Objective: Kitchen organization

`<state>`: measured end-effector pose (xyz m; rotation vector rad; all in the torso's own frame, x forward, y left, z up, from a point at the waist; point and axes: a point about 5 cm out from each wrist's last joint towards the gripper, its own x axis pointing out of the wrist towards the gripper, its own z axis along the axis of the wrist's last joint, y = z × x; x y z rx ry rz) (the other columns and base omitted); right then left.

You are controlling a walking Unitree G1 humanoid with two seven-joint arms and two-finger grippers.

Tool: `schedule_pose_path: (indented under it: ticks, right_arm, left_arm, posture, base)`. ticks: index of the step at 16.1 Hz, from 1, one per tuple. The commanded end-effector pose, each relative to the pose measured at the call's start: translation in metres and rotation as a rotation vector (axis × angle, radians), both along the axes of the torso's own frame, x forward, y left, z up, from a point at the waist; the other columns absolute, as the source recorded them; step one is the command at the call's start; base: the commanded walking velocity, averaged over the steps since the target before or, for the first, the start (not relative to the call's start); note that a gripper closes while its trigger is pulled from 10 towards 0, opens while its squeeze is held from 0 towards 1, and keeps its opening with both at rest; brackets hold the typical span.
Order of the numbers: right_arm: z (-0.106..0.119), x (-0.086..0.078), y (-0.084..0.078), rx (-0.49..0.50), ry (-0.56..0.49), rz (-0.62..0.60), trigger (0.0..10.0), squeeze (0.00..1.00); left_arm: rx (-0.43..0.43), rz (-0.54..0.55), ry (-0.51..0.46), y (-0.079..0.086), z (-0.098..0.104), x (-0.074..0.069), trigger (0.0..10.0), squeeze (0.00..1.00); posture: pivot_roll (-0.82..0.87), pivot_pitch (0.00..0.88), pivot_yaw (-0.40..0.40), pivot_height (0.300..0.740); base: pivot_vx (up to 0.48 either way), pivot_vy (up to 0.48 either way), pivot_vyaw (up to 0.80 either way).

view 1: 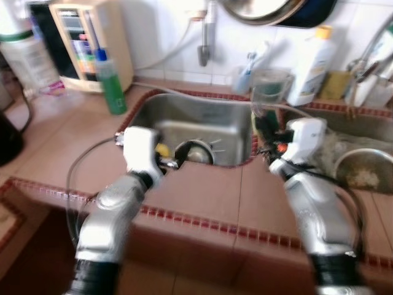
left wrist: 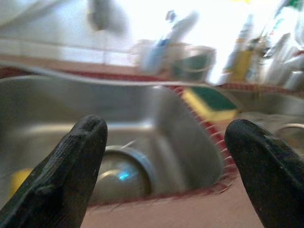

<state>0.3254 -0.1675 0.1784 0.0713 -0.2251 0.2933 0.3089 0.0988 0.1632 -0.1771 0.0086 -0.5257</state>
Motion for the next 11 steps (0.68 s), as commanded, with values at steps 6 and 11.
schedule_pose_path:
  ticks: [6,11]
  right_arm:
    - [0.006,0.0,0.01,0.003,-0.03,0.032,10.0,0.0]
    - [0.003,0.004,-0.003,-0.034,-0.007,-0.017,10.0,0.0]
  left_arm:
    - [0.016,0.041,-0.011,0.01,0.001,0.0,10.0,0.0]
    - [0.051,0.023,-0.048,0.005,0.005,-0.007,10.0,0.0]
  posture:
    - [-0.18,0.031,0.023,0.74]
    - [-0.19,0.032,0.019,0.74]
  base:
    - [0.292,0.0,0.0]
    - [0.0,0.0,0.0]
